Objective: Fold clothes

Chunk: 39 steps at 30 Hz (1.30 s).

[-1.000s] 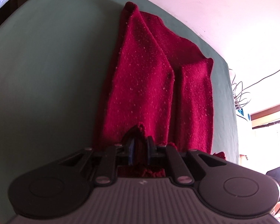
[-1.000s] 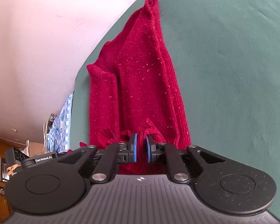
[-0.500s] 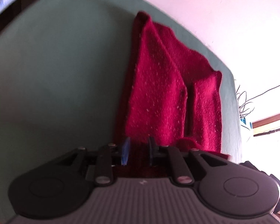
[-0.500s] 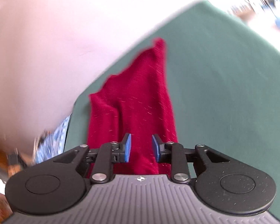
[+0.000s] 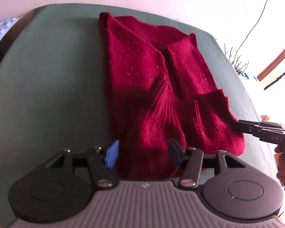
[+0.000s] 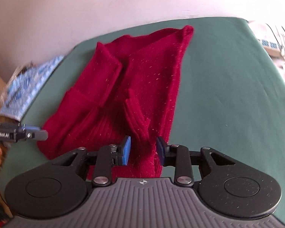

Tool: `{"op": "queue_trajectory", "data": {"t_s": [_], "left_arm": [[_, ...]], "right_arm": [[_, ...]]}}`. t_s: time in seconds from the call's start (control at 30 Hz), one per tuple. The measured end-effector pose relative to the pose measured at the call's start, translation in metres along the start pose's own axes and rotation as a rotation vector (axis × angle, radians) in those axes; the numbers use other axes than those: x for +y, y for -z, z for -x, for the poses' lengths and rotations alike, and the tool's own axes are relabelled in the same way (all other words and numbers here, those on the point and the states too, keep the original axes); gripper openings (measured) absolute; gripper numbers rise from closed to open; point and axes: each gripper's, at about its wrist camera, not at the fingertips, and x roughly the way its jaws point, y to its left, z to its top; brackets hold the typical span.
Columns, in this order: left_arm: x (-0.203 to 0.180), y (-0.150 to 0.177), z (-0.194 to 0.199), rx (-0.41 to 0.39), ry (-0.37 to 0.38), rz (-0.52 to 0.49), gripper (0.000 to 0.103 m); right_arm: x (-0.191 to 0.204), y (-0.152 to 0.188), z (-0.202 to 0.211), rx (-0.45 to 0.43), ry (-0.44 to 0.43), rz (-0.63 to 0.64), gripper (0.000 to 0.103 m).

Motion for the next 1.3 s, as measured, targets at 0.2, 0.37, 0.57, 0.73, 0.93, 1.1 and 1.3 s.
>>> {"op": "queue_trajectory", "data": {"t_s": [0.2,0.37,0.57,0.73,0.93,1.1,1.3], "left_arm": [[-0.001,0.01,0.002,-0.012,-0.045,0.007,0.019],[0.008,0.017,0.017,-0.018,-0.065,0.044,0.016],[0.015,0.011,0.007,-0.004,-0.077,0.057,0.028],[0.013,0.002,0.03,-0.063,-0.084,0.034,0.027],[-0.016,-0.029,0.007,-0.109,-0.148,-0.117,0.037],[-0.005,-0.045,-0.025,-0.084,-0.159,-0.056,0.011],[0.001,-0.037,-0.036,-0.144,-0.181,-0.067,0.012]], "right_arm": [[0.01,0.002,-0.009,-0.035,0.03,0.07,0.01],[0.011,0.001,-0.009,-0.081,0.077,0.076,0.007],[0.008,0.003,-0.019,-0.072,0.1,0.07,0.008],[0.006,-0.001,-0.006,-0.128,0.086,0.068,0.024],[0.015,-0.013,-0.027,-0.137,0.075,0.115,0.035],[0.012,-0.023,-0.046,-0.135,0.108,0.086,0.008],[-0.004,-0.021,-0.054,-0.138,0.154,0.025,0.0]]}}
